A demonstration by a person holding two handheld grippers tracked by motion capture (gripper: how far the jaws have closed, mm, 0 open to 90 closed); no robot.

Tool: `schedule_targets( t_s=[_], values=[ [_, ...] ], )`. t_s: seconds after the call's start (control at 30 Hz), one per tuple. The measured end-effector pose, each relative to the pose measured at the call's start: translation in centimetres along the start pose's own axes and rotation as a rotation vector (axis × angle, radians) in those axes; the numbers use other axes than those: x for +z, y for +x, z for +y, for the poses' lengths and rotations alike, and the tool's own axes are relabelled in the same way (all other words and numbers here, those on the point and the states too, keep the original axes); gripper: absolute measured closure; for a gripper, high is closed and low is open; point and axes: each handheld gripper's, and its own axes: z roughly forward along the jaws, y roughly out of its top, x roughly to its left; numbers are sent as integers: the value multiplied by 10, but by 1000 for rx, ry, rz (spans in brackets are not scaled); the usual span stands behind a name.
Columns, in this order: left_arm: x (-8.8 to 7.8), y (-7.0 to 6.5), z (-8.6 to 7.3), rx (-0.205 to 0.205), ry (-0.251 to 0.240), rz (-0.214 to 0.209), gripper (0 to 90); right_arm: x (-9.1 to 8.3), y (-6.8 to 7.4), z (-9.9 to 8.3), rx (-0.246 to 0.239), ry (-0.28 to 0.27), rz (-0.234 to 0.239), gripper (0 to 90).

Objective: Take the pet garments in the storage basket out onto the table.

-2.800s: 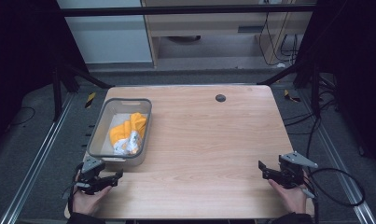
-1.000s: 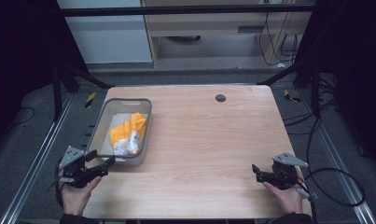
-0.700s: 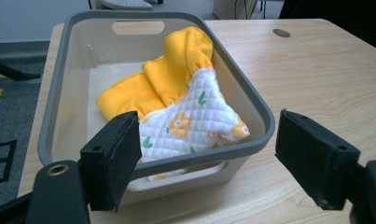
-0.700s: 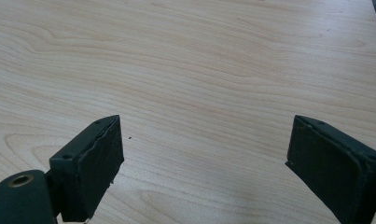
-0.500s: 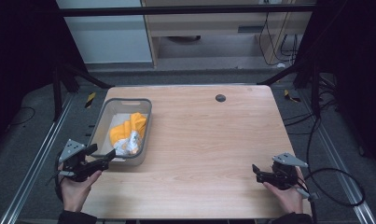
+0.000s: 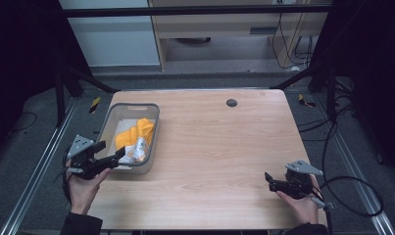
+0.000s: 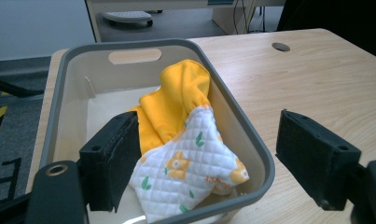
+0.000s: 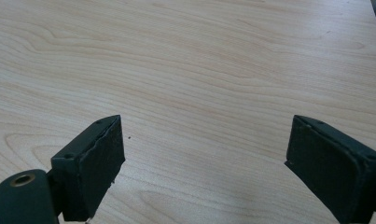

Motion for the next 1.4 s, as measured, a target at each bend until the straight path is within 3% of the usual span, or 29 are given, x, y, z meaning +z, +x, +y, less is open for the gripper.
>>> schedule_targets(
  t_s=[0.53, 1.03, 1.4],
  values=[
    [19, 0, 22, 12, 26, 5, 216, 2, -1, 0, -5, 10, -2, 111],
    [40, 0, 36, 48, 92, 29, 229, 1, -1, 0, 5, 18, 7, 111],
    [61, 0, 38, 40, 160, 30, 251, 2, -2, 0, 0, 20, 9, 114]
  ],
)
